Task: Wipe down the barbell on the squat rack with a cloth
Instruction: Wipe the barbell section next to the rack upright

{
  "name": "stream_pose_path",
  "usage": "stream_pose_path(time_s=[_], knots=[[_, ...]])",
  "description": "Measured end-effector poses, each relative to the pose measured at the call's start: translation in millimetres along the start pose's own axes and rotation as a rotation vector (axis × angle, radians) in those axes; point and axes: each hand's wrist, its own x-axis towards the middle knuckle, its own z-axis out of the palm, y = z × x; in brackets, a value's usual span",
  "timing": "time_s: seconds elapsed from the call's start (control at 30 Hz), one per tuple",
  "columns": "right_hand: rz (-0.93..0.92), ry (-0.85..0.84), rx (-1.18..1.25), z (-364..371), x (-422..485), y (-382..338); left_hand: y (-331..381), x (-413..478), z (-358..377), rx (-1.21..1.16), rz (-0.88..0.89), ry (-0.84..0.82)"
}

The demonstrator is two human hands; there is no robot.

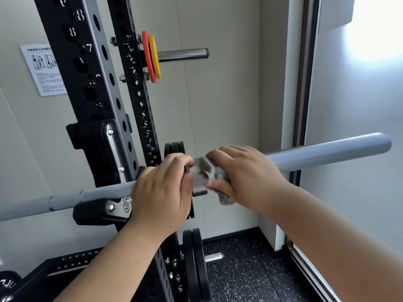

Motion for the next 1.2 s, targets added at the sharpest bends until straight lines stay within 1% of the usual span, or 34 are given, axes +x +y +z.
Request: stream_pose_path(time_s=[0.07, 0.1, 0.17, 0.2, 0.23, 0.27, 0.33, 0.4, 0.47, 0.5, 0.53, 0.57, 0.6, 0.67, 0.7, 0.77, 0.83, 0.87, 0.97, 1.03, 1.1, 1.13, 1.17, 1.2], knots=[[0.007, 0.045, -0.075, -1.7, -21.0, 20.8, 4.0, 3.5, -0.2, 0.05, -0.051, -0.049], [0.065, 0.082, -0.106, -6.6, -28.7, 29.4, 5.5, 4.8, -0.4, 0.085, -0.053, -0.075], [0.25, 0.15, -0.144, -16.6, -34.8, 37.2, 6.4, 5.5, -0.2, 0.121, -0.031, -0.105], [0.327, 0.166, -0.171, -19.0, -32.3, 34.3, 5.8, 5.5, -0.1, 0.119, -0.024, -0.105], [0.365, 0.167, -0.194, -20.0, -26.5, 27.9, 5.0, 5.1, -0.2, 0.11, -0.021, -0.099], [0.359, 0.151, -0.187, -18.5, -18.8, 17.7, 4.1, 4.3, -0.2, 0.099, -0.021, -0.094], [0.294, 0.121, -0.069, -9.3, -1.3, -13.5, 1.5, 0.8, 0.0, 0.086, -0.011, -0.08], [0.239, 0.101, 0.06, -1.2, 11.3, -40.7, -3.7, -4.4, 1.8, 0.083, 0.049, -0.059], [0.21, 0.051, 0.129, -1.8, 18.5, -53.9, -9.5, -9.4, 3.2, 0.087, 0.123, -0.046], [0.201, -0.017, 0.109, -5.9, 20.0, -53.5, -11.2, -10.7, 2.5, 0.086, 0.135, -0.06], [0.186, -0.065, 0.039, -10.5, 21.9, -48.6, -11.6, -10.9, 0.9, 0.086, 0.129, -0.085], [0.178, -0.077, -0.06, -14.5, 24.8, -40.4, -11.2, -9.9, -0.9, 0.094, 0.111, -0.118], [0.213, -0.068, -0.135, -19.3, 27.2, -32.9, -9.9, -8.3, -2.9, 0.114, 0.087, -0.151], [0.387, -0.156, -0.18, -26.8, 31.9, -27.7, -6.5, -4.1, -6.6, 0.161, 0.042, -0.206], [0.398, -0.166, -0.192, -23.5, 34.3, -29.4, -5.4, -2.4, -7.9, 0.177, 0.032, -0.219], [0.284, -0.076, -0.159, -8.2, 34.0, -43.0, -4.8, -1.0, -7.7, 0.183, 0.053, -0.21], [0.293, 0.04, 0.001, 4.3, 25.0, -54.7, -6.8, -1.6, -8.8, 0.188, 0.098, -0.195], [0.287, 0.091, 0.028, 10.3, 16.5, -52.9, -8.0, -1.7, -10.0, 0.193, 0.109, -0.213], [0.195, 0.248, -0.092, 18.0, -21.0, -30.2, -7.8, 0.2, -14.9, 0.174, 0.092, -0.294], [0.262, 0.355, -0.145, 13.9, -39.8, -6.3, -5.7, 3.8, -19.2, 0.164, 0.063, -0.335], [0.435, 0.415, -0.179, 8.6, -45.9, 7.0, -4.6, 9.4, -22.7, 0.169, 0.031, -0.385], [0.512, 0.39, -0.178, 9.1, -43.4, 5.5, -3.6, 12.2, -23.9, 0.167, 0.009, -0.414], [0.525, 0.35, -0.173, 9.8, -37.4, -2.4, -2.4, 14.8, -24.1, 0.16, -0.014, -0.436], [0.479, 0.299, -0.155, 12.0, -30.7, -15.2, -0.9, 17.0, -23.8, 0.157, -0.035, -0.446]])
